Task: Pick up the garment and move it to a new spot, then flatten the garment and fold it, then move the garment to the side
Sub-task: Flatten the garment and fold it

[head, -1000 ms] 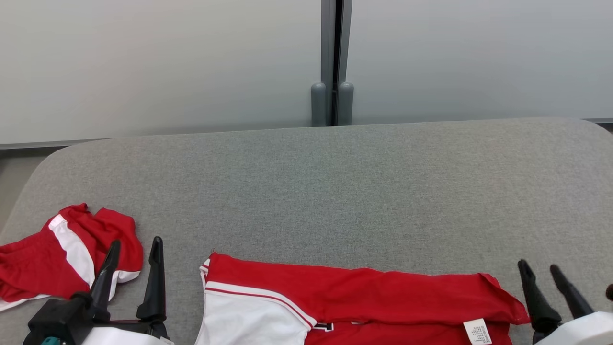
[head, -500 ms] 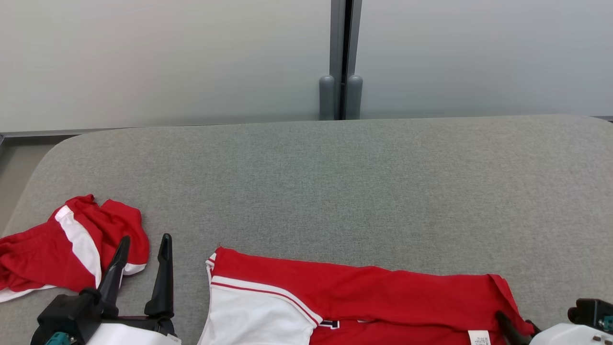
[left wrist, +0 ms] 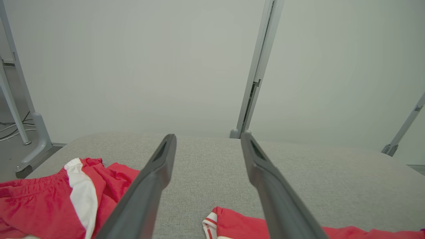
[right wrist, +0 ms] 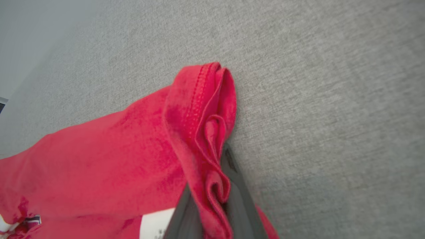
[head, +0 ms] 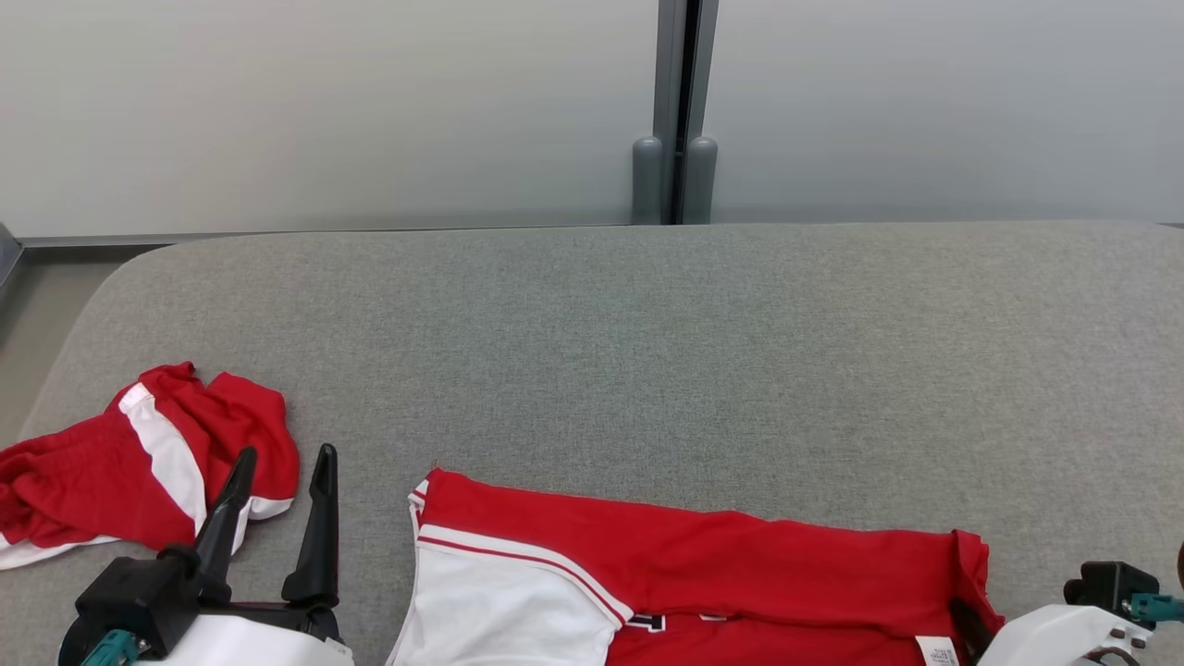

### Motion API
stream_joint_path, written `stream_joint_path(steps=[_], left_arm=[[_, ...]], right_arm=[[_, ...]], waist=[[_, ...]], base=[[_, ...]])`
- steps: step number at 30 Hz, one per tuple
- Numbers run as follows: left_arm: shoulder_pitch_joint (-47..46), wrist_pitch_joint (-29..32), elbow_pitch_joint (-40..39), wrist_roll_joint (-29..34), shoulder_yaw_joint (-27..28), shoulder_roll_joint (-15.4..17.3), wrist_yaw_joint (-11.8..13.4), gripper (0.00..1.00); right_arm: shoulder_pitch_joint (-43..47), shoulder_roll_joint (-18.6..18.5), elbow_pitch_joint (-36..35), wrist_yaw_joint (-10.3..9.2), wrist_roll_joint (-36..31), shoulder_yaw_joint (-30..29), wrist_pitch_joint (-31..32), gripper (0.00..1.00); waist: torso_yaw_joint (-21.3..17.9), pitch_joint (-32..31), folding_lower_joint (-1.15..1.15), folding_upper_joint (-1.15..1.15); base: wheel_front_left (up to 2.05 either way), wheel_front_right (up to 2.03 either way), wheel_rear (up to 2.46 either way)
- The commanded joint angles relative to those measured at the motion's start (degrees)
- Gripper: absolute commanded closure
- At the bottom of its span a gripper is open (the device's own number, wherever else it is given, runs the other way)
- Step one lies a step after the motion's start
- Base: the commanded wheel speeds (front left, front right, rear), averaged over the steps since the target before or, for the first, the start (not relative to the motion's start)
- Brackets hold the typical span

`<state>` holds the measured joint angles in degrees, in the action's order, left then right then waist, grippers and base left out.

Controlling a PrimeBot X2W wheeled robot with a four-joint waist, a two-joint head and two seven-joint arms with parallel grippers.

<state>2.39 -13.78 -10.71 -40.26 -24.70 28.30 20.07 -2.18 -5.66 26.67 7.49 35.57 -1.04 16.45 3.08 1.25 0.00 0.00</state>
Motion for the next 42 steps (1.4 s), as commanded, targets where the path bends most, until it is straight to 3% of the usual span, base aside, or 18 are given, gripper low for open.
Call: stream_joint_path(steps=[1,10,18,23,31,42], left_arm=[[-0.92,0.10,-0.24,0.44,0.09,0.38,0.27,0.00],[-0.73,0.47,-0.35,0.36,-0.39,0.23,0.63,0.00],[-0.59,0.40,-0.06,0.10,-0.91,-0.25,0.43,0.00],[-0.12,0.19,0.40,-0.23,-1.45,-0.92,0.20,0.00],[-0.28,0.03,1.04,-0.60,-1.43,-1.23,-0.11,0.00],[0.13,0.01,2.12,-1.20,-1.50,-1.39,-0.60,0.00]], right_arm=[[-0.29,0.10,0.43,0.03,0.60,0.81,-0.58,1.00],[-2.38,-3.22,-1.95,0.02,3.25,2.38,-0.89,1.00],[-3.58,-10.30,-4.30,0.01,5.49,-0.65,6.57,1.00],[-4.06,-13.94,-7.15,0.01,5.12,-5.45,10.56,1.00],[-3.86,-12.03,-13.41,0.02,5.03,-8.44,12.84,1.00],[-0.62,-5.21,-27.49,0.02,6.39,-4.41,15.91,1.00]], waist=[[0.16,0.10,0.00,0.00],[-0.50,-0.41,0.00,0.00],[-1.33,-1.11,0.00,0.00],[-1.52,-1.52,0.00,0.00],[-1.33,-1.77,0.00,0.00],[0.25,-2.97,0.00,0.00]], base=[[0.00,0.00,0.00],[0.00,0.00,0.00],[0.00,0.00,0.00],[0.00,0.00,0.00],[0.00,0.00,0.00],[0.00,0.00,0.00]])
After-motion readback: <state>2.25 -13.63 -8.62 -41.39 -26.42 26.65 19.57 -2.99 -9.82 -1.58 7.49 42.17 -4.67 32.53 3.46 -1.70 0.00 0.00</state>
